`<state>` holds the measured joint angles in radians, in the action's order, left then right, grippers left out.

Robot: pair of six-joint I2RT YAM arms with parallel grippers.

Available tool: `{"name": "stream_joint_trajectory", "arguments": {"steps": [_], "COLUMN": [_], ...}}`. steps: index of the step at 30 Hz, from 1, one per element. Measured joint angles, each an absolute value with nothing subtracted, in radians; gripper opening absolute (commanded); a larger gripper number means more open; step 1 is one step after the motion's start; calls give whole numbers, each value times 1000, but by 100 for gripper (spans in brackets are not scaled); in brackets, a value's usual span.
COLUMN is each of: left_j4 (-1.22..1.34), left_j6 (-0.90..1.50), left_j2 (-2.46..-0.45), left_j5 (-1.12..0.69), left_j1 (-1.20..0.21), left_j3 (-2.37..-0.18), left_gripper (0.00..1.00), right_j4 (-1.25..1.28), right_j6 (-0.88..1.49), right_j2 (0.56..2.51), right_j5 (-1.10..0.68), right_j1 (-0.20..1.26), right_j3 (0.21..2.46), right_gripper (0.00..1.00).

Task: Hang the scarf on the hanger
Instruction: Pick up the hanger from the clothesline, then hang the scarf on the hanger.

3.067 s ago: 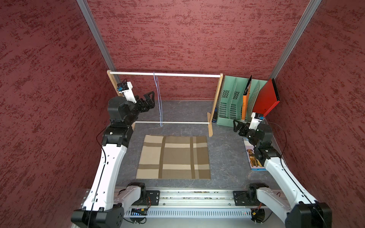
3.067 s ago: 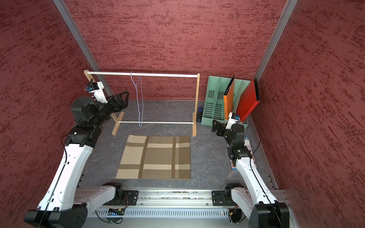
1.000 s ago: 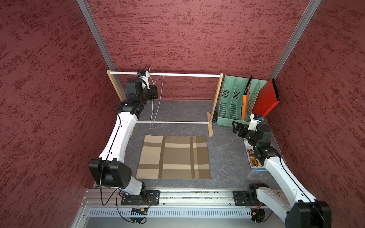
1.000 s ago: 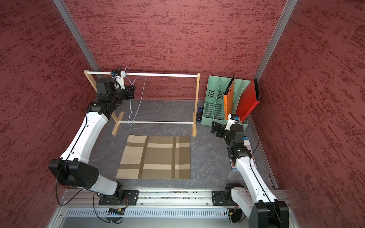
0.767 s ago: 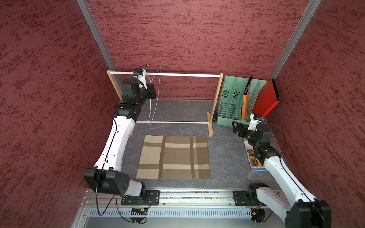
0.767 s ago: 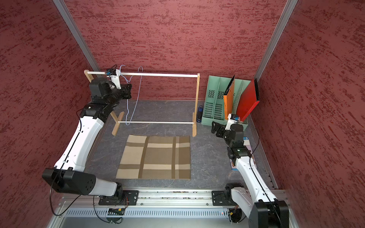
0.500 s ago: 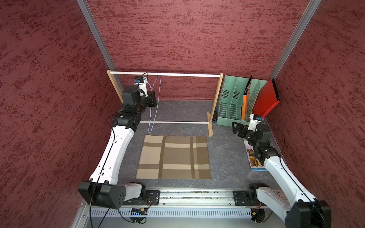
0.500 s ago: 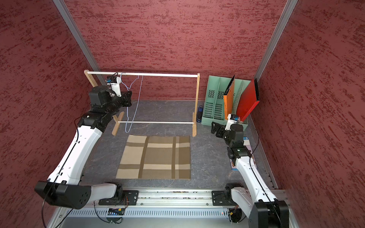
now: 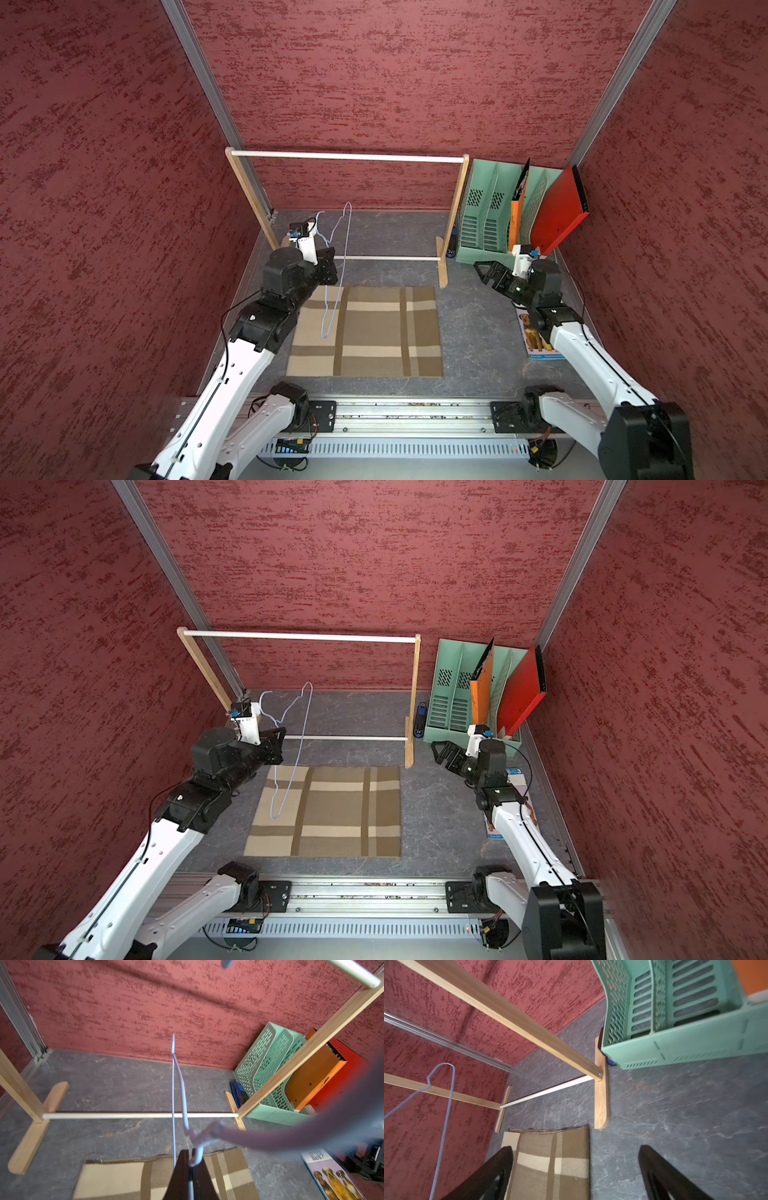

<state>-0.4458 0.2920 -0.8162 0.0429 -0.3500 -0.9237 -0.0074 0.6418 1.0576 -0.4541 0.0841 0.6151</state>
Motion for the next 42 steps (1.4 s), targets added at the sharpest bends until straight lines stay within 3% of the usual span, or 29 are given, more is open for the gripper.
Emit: {"name": "stream_joint_trajectory", "arguments": {"steps": [13, 27, 42], "left_j4": [-447, -268, -179], "left_j6": [599, 616, 624], "left_j2": [-560, -591, -616], "left_j5": [244, 632, 763], "left_j1": [-637, -996, -1032], "left_j3": [-553, -397, -307], "left_gripper": [0, 0, 0], "right_j4": [-64, 87, 49], "right_j6": [792, 928, 942], "right_j2": [1084, 1260, 1345], "right_j5": [-553, -508, -459], "right_j1": [229, 434, 488], "right_j3": [500, 400, 452], "right_gripper": [87, 87, 82]}}
